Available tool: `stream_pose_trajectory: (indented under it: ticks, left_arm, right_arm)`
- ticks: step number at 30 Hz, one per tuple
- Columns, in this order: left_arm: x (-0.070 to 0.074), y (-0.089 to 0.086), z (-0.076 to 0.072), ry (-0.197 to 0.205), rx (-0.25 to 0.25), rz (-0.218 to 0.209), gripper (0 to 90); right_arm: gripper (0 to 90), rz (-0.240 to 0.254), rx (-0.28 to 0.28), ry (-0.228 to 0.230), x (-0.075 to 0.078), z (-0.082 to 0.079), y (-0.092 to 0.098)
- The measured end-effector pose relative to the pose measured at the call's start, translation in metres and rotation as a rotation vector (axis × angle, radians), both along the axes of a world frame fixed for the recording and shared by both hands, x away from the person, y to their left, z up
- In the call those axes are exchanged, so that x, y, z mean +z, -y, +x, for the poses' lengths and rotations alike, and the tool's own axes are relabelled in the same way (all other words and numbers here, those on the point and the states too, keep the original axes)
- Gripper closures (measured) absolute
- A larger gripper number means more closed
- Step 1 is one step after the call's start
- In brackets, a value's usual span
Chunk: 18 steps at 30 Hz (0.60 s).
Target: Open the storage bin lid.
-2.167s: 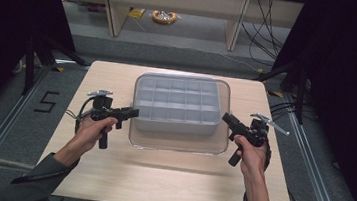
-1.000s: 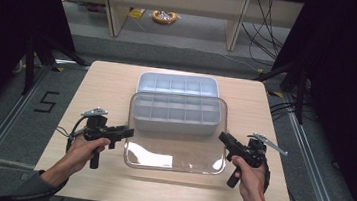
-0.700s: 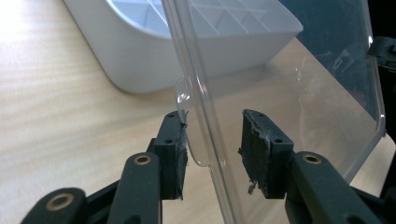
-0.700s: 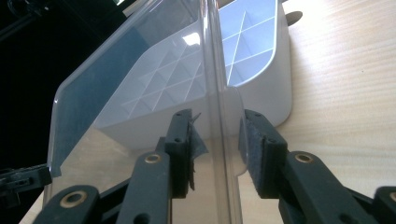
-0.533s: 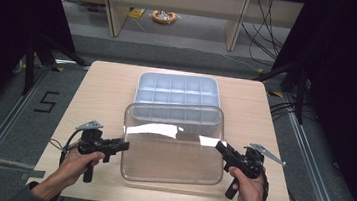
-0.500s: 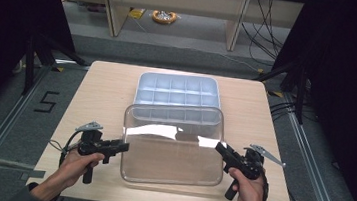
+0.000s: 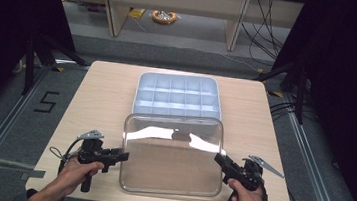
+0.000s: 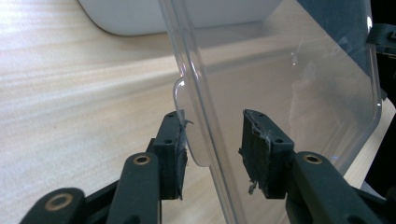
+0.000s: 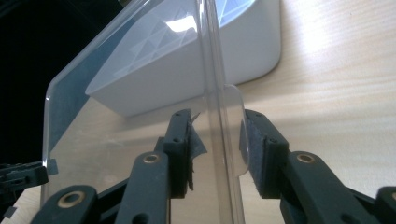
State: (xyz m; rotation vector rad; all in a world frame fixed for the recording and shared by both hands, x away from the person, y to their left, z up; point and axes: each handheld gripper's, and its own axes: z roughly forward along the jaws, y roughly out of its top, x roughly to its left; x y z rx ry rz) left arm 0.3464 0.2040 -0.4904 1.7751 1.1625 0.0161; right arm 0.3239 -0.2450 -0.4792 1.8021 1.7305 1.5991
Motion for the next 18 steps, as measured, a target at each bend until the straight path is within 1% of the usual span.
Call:
stream_pose_trajectory:
  ticks: [1, 2, 3, 4, 5, 6, 7, 8, 9, 10, 11, 12, 16, 17, 18]
  left_arm:
    - [0.0, 0.0, -0.001, 0.0, -0.004, 0.005, 59.2]
    - [0.0, 0.0, -0.003, 0.004, -0.003, 0.011, 59.1]
    - [-0.001, 0.0, -0.004, 0.002, -0.014, 0.01, 59.0]
    - [0.0, 0.0, -0.004, 0.004, -0.017, 0.011, 59.1]
    - [0.0, 0.0, -0.005, 0.007, -0.016, 0.009, 59.1]
    - [0.0, 0.0, -0.005, 0.006, -0.018, 0.008, 59.1]
    - [0.0, 0.0, -0.006, 0.001, -0.018, 0.009, 59.0]
    - [-0.001, 0.001, -0.007, 0.002, -0.017, 0.005, 59.0]
    - [-0.001, 0.001, -0.007, -0.003, -0.016, 0.013, 59.0]
    - [-0.002, 0.001, -0.008, -0.004, -0.022, 0.022, 58.9]
    - [-0.003, 0.002, -0.009, -0.004, -0.023, 0.016, 58.9]
    - [-0.003, 0.003, -0.009, -0.006, -0.025, 0.014, 58.7]
    - [-0.004, 0.003, -0.011, -0.006, -0.03, 0.021, 58.5]
    - [-0.005, 0.003, -0.011, -0.011, -0.029, 0.019, 58.4]
    - [-0.006, 0.004, -0.011, -0.015, -0.026, 0.02, 58.1]
  right_arm:
    - [64.4, -0.008, -0.003, -0.005, -0.001, -0.001, 0.0]
    - [64.2, 0.009, -0.003, -0.011, -0.002, -0.002, -0.001]
    - [64.1, 0.008, -0.002, -0.014, -0.002, -0.003, 0.0]
    - [63.9, 0.003, 0.0, -0.001, -0.004, -0.003, 0.0]
    - [63.7, 0.004, 0.003, -0.007, -0.003, -0.005, 0.0]
    - [63.6, 0.005, -0.007, -0.025, -0.003, -0.006, -0.001]
    - [63.5, -0.007, -0.006, -0.015, -0.005, -0.007, -0.001]
    - [63.5, 0.0, -0.009, -0.031, -0.005, -0.009, -0.001]
    - [63.4, -0.001, 0.002, -0.023, -0.006, -0.009, 0.0]
    - [63.5, -0.018, 0.003, -0.022, -0.008, -0.01, 0.001]
    - [63.3, 0.002, 0.005, -0.026, -0.008, -0.011, 0.001]
    - [63.2, -0.012, -0.005, -0.03, -0.008, -0.012, 0.001]
    - [62.5, -0.024, -0.003, -0.042, -0.01, -0.014, 0.002]
    - [62.4, 0.001, -0.01, -0.054, -0.01, -0.014, 0.001]
    - [62.3, -0.024, 0.002, -0.039, -0.012, -0.013, 0.002]
